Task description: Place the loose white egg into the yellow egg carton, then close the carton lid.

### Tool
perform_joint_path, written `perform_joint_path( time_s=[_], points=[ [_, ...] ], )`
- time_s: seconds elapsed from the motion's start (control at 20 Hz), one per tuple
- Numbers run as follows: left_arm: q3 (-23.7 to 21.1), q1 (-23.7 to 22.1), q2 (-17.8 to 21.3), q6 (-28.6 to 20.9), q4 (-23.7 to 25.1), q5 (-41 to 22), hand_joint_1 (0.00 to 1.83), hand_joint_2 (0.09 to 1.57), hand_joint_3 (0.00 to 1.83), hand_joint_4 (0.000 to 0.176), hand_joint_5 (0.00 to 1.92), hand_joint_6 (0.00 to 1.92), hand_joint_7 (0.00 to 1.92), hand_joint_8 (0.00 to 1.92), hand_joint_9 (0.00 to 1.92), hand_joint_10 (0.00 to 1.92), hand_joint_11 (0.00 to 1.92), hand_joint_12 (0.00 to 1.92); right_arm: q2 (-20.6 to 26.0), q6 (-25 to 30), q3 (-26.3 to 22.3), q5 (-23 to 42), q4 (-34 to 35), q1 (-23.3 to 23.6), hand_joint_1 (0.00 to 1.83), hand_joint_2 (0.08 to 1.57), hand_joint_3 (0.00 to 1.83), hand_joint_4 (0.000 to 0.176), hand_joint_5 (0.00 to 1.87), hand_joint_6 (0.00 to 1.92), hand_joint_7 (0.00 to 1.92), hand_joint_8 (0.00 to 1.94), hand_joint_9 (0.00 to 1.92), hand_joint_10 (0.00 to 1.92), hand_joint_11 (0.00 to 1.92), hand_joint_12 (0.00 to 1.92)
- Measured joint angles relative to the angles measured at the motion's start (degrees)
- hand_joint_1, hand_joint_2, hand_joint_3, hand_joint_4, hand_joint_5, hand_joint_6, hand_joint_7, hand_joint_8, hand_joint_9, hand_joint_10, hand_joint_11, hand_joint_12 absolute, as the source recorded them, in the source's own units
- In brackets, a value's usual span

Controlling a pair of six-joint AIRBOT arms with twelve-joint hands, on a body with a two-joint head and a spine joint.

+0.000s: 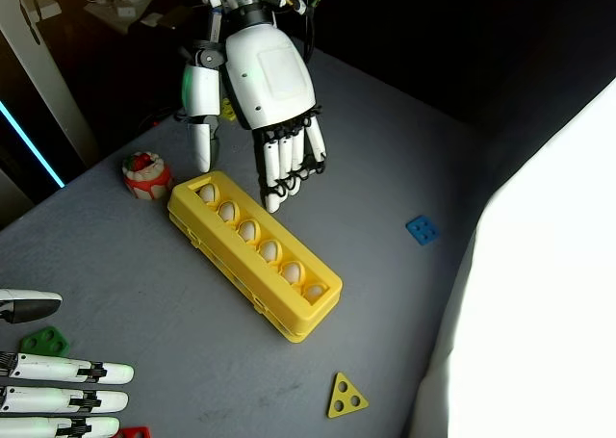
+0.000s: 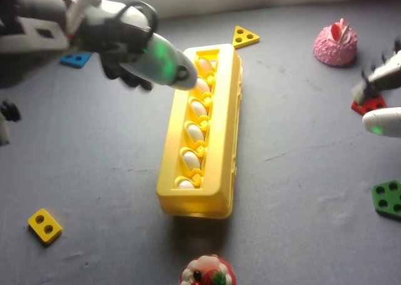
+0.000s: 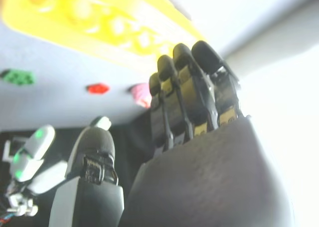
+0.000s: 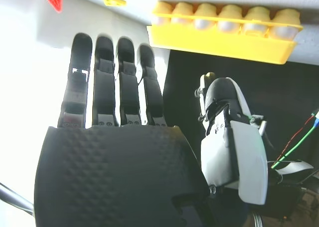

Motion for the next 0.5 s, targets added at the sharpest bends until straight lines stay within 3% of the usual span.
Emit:
perform_joint_path(
  time_s=[0.05, 0.1, 0.15, 0.2, 0.25, 0.3, 0.35, 0.4, 0.45, 0.5],
  points=[
    [0.22, -0.48, 0.33, 0.61, -0.15, 0.07, 0.00, 1.32, 0.00, 0.000, 0.99, 0.12, 0.72, 1.07, 0.60, 1.32, 0.40, 1.65, 0.00, -0.07, 0.00, -0.13, 0.00, 0.00, 0.00, 1.27, 0.00, 0.000, 0.91, 1.46, 0.96, 1.55, 0.85, 1.78, 0.67, 1.92],
    [0.52, -1.40, 0.37, 1.60, -0.20, 0.50, 0.00, 1.32, 0.00, 0.000, 0.99, 0.12, 0.72, 1.07, 0.60, 1.32, 0.40, 1.65, 0.00, -0.07, 0.00, 0.07, 0.00, 0.00, 0.00, 1.27, 0.00, 0.000, 0.91, 1.46, 0.96, 1.55, 0.85, 1.78, 0.67, 1.92],
    [1.11, -2.84, 0.37, 3.96, 0.07, 0.85, 0.00, 1.30, 0.00, 0.000, 0.95, 0.78, 0.94, 1.24, 0.81, 1.52, 0.57, 1.76, 0.00, -0.07, 0.00, 0.24, 0.09, 0.00, 0.00, 1.26, 0.00, 0.000, 1.17, 1.76, 1.27, 1.75, 1.24, 1.92, 1.07, 1.92],
    [1.46, -3.72, 0.37, 5.35, 0.39, 0.87, 0.00, 1.31, 0.00, 0.000, 0.96, 0.96, 1.02, 1.27, 0.91, 1.56, 0.66, 1.77, 0.00, -0.07, 0.00, 0.35, 0.02, 0.00, 0.00, 1.26, 0.00, 0.002, 1.23, 1.78, 1.33, 1.75, 1.31, 1.92, 1.15, 1.92],
    [1.90, -4.61, 0.37, 6.05, 0.44, 0.83, 0.00, 1.31, 0.00, 0.000, 0.96, 1.15, 1.08, 1.34, 0.98, 1.61, 0.74, 1.81, 0.00, -0.11, 0.00, 0.39, 0.02, 0.00, 0.00, 1.26, 0.00, 0.141, 1.29, 1.81, 1.39, 1.78, 1.38, 1.92, 1.26, 1.92],
    [2.12, -4.79, 0.37, 6.49, 0.46, 0.72, 0.00, 1.31, 0.00, 0.000, 0.96, 1.15, 1.08, 1.34, 0.98, 1.61, 0.74, 1.81, 0.00, -0.26, 0.00, 0.42, 0.02, 0.00, 0.00, 1.26, 0.00, 0.141, 1.29, 1.81, 1.39, 1.78, 1.38, 1.92, 1.26, 1.92],
    [2.25, -4.79, 0.37, 6.29, 0.72, 0.52, 0.00, 1.31, 0.00, 0.000, 1.08, 1.60, 1.25, 1.59, 1.26, 1.72, 1.10, 1.87, 0.00, -0.61, 0.00, 0.44, 0.02, -0.02, 0.00, 1.26, 0.00, 0.175, 1.39, 1.80, 1.52, 1.83, 1.54, 1.92, 1.52, 1.92],
    [2.25, -4.79, 0.37, 6.34, 0.35, 0.55, 0.00, 1.31, 0.00, 0.000, 1.08, 1.60, 1.25, 1.59, 1.26, 1.72, 1.10, 1.87, 0.00, -0.79, 0.00, 0.61, 0.02, -0.02, 0.00, 1.26, 0.00, 0.175, 1.39, 1.80, 1.52, 1.83, 1.54, 1.92, 1.52, 1.92],
    [2.16, -4.79, 0.37, 6.47, -0.35, 0.48, 0.00, 1.32, 0.00, 0.000, 1.11, 1.75, 1.28, 1.74, 1.29, 1.85, 1.16, 1.92, 0.00, -0.87, -0.04, 0.83, 0.02, -0.02, 0.00, 1.26, 0.00, 0.176, 1.41, 1.91, 1.56, 1.92, 1.60, 1.92, 1.58, 1.92],
    [2.10, -4.79, 0.37, 6.73, -0.55, 0.37, 0.00, 1.32, 0.00, 0.000, 1.09, 1.77, 1.28, 1.77, 1.30, 1.88, 1.19, 1.92, 0.00, -0.94, -0.13, 0.92, 0.04, -0.02, 0.00, 1.27, 0.00, 0.176, 1.43, 1.92, 1.57, 1.94, 1.61, 1.92, 1.59, 1.92]
  ],
)
